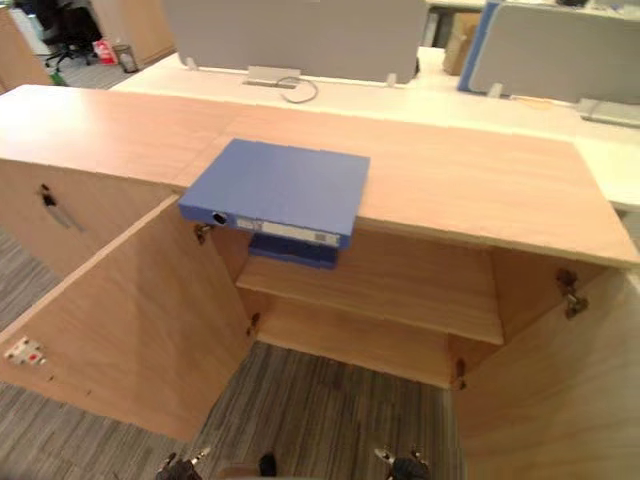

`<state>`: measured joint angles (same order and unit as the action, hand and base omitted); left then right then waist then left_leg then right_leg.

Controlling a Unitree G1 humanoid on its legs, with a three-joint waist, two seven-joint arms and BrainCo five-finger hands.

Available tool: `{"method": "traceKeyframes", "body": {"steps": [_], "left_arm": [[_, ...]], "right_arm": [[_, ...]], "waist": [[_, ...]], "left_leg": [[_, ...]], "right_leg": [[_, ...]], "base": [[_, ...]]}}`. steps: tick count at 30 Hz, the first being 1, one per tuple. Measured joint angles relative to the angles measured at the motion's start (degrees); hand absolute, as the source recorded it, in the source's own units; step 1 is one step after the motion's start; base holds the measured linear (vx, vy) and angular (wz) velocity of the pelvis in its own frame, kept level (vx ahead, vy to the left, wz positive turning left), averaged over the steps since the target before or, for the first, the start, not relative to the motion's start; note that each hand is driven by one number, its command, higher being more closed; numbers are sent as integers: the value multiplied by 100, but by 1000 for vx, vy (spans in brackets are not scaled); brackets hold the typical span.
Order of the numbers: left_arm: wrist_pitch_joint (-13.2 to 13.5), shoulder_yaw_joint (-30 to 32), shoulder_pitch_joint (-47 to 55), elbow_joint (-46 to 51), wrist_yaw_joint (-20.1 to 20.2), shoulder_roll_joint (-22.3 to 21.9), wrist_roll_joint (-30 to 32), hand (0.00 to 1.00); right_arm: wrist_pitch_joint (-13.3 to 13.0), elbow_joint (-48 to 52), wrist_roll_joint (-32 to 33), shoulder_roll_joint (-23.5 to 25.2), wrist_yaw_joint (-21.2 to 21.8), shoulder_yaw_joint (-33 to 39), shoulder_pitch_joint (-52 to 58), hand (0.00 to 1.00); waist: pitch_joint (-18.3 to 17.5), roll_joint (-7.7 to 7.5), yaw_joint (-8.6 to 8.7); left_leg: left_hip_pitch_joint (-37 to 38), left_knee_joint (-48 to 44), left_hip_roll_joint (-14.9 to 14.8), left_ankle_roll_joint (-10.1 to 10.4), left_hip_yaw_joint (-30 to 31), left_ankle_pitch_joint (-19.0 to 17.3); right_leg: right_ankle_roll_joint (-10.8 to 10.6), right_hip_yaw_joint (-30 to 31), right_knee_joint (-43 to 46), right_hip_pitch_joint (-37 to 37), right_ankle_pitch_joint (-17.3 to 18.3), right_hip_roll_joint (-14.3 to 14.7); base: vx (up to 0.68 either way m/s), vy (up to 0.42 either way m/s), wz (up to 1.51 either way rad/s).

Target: Walk over to the cabinet, pick up the folder, carry it to the office cabinet, place the folder inside the office cabinet, then close the office cabinet door

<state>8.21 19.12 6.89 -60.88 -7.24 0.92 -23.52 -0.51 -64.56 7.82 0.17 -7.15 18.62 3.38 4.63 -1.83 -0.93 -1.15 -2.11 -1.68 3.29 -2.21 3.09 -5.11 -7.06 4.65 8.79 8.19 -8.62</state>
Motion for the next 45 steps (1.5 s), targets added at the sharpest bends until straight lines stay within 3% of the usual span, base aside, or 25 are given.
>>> {"method": "traceKeyframes", "body": {"steps": [4,8,14,19,22,24,25,28,31,36,40,45], "left_arm": [[-91,-332,-4,-171,367,154,-756,0],[-169,-936,60,210,686,283,-1810,0],[-47,-1723,258,2582,572,57,-2635,0],[13,-1705,507,4291,127,46,-2493,0],[10,-1647,556,5361,-277,41,-1283,0],[-3,-1648,551,5964,-636,39,351,0],[-25,-1650,534,6179,-928,42,1301,0],[-216,-1669,458,6713,-1861,-94,3249,0],[-484,-1726,147,6962,-2733,-241,4636,0],[-1026,-1911,-480,7055,-3283,-231,6044,0],[-1281,-2024,-1152,6643,-3279,215,6801,0],[-1623,-2142,-2039,5340,-2899,937,7519,0]], "right_arm": [[34,-55,-28,-64,110,34,19,0],[58,-78,-164,-122,303,-8,3,0],[148,-71,-493,-224,365,-537,-65,0],[275,-82,-669,-220,342,-883,-141,0],[290,-79,-673,-218,275,-1126,-153,0],[319,-82,-663,-179,232,-1219,-150,0],[321,-76,-658,-194,180,-1334,-151,0],[302,-81,-663,-198,-12,-1372,-121,0],[251,-79,-670,-201,-166,-1365,-65,0],[151,-62,-673,-210,-203,-1310,-26,0],[134,-25,-683,-208,-174,-1179,21,0],[63,-3,-707,-205,50,-1121,17,0]], "waist": [[-22,-11,63],[-38,0,67],[-154,-33,82],[-245,-58,68],[-268,-47,41],[-309,-32,-15],[-328,-16,-35],[-390,24,-25],[-403,54,-3],[-486,75,51],[-567,80,101],[-564,49,211]], "left_leg": [[332,680,31,6,-23,324],[327,712,101,11,-24,340],[229,726,232,-26,-25,298],[115,706,260,-104,29,340],[138,707,233,-104,215,341],[181,708,196,-104,234,341],[218,709,172,-103,221,341],[225,712,100,-89,168,350],[215,740,58,-58,150,313],[139,745,-56,29,141,392],[174,745,-105,42,86,411],[222,740,-158,64,-91,400]], "right_leg": [[-10,14,-95,20,-6,14],[-39,18,-188,18,-21,-25],[-105,67,-252,-65,-18,-141],[-163,88,-355,-133,-102,-151],[-153,-33,-394,-17,-145,-117],[-128,-53,-385,30,-170,-88],[-122,-51,-377,58,-180,-85],[-103,28,-315,6,-217,-72],[-101,95,-290,-42,-218,-45],[-82,141,-229,-212,-205,76],[-68,262,-261,-203,-203,182],[3,419,-385,-206,-262,231]], "base": [[-2,-2,-8],[-39,16,-2],[-27,38,-2],[41,-2,0],[29,-34,20],[-26,-28,5],[-34,-11,-6],[-110,-4,-13],[-142,3,-9],[-112,-25,-9],[-22,-22,-10],[31,-13,-19]]}}
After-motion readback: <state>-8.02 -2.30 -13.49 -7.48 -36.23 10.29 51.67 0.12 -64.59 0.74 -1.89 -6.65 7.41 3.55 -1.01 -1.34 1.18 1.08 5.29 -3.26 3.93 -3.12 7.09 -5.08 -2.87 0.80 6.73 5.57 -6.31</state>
